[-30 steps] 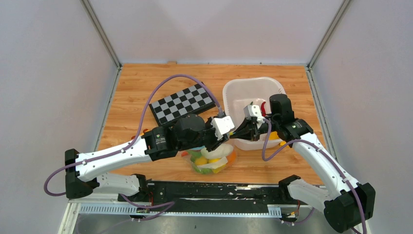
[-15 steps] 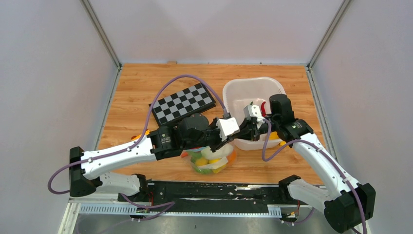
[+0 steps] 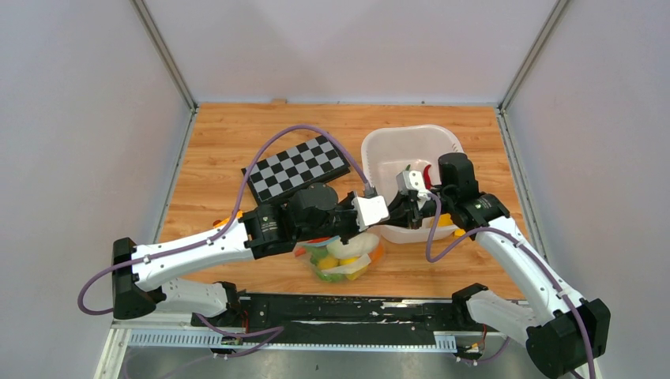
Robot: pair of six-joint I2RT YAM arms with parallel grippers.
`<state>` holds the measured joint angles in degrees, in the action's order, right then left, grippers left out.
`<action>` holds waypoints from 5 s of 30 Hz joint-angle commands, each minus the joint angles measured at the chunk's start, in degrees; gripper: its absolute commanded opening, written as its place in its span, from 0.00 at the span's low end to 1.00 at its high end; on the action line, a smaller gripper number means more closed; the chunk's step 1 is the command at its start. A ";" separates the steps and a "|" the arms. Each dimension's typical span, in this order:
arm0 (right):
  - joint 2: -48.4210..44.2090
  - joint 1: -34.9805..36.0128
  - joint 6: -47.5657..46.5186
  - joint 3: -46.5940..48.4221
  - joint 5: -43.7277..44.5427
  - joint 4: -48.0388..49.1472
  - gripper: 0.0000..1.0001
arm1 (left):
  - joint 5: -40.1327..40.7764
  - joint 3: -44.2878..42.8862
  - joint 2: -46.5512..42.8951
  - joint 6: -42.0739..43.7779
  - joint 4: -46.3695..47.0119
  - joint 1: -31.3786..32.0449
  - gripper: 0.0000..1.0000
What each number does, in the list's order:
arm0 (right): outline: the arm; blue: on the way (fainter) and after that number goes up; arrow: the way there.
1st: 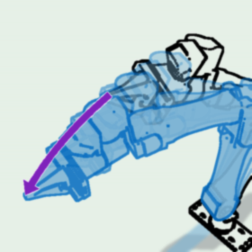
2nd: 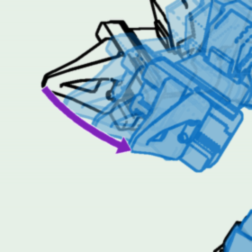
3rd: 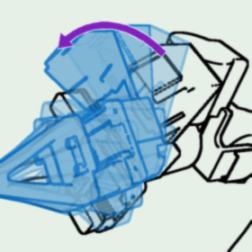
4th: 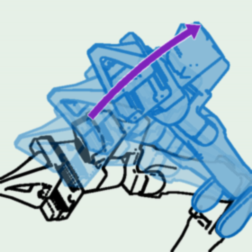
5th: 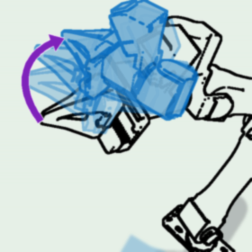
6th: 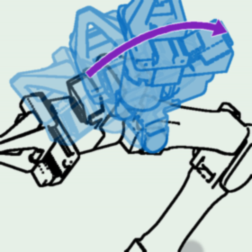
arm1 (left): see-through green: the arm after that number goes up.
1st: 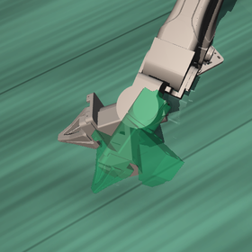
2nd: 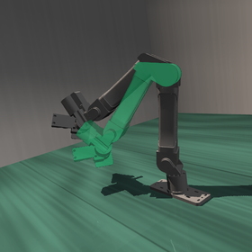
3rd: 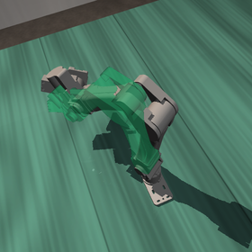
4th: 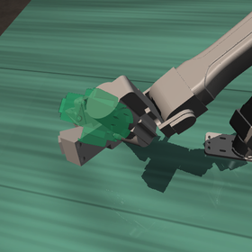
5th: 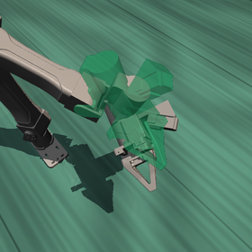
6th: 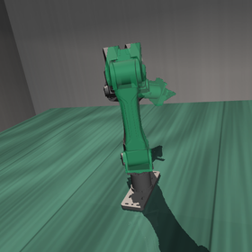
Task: Place the food in the zip-top bag and seal the zipper
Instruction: Zip the zipper food storage bag at the center of the board.
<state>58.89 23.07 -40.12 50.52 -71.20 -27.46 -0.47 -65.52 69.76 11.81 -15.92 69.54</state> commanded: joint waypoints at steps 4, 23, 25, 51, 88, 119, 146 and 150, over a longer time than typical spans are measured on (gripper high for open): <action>-1.15 0.35 -0.52 0.54 -2.10 1.45 0.00 | -3.66 0.24 0.03 2.24 2.44 0.25 0.20; -1.15 0.53 -0.67 0.48 -1.67 1.27 0.00 | 0.30 -0.51 0.71 0.44 2.01 0.20 0.20; -1.13 0.46 -0.59 0.61 -1.46 1.28 0.00 | 0.31 -0.65 0.64 0.35 1.67 0.19 0.16; -1.41 0.48 1.10 -0.25 2.22 4.00 0.00 | 6.54 5.50 -7.37 -4.14 -6.08 -0.71 0.00; 2.70 9.55 2.87 2.98 7.93 2.84 0.58 | 0.82 2.50 -6.23 -5.78 -8.14 -0.72 0.00; -0.71 10.67 4.24 -0.31 19.06 10.30 0.00 | 9.37 13.75 -19.38 -10.72 -13.12 -0.71 0.02; -2.98 7.84 6.69 -2.87 24.66 14.07 0.00 | 20.94 14.09 -25.08 -17.88 -29.54 -0.72 0.05; -3.18 7.76 6.97 -3.02 24.70 14.18 0.00 | 21.62 14.30 -25.85 -18.27 -29.56 -0.72 0.06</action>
<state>57.84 32.25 -33.71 47.33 -48.84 -16.80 18.20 -50.81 45.50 -5.13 -39.42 68.90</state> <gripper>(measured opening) 0.022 0.149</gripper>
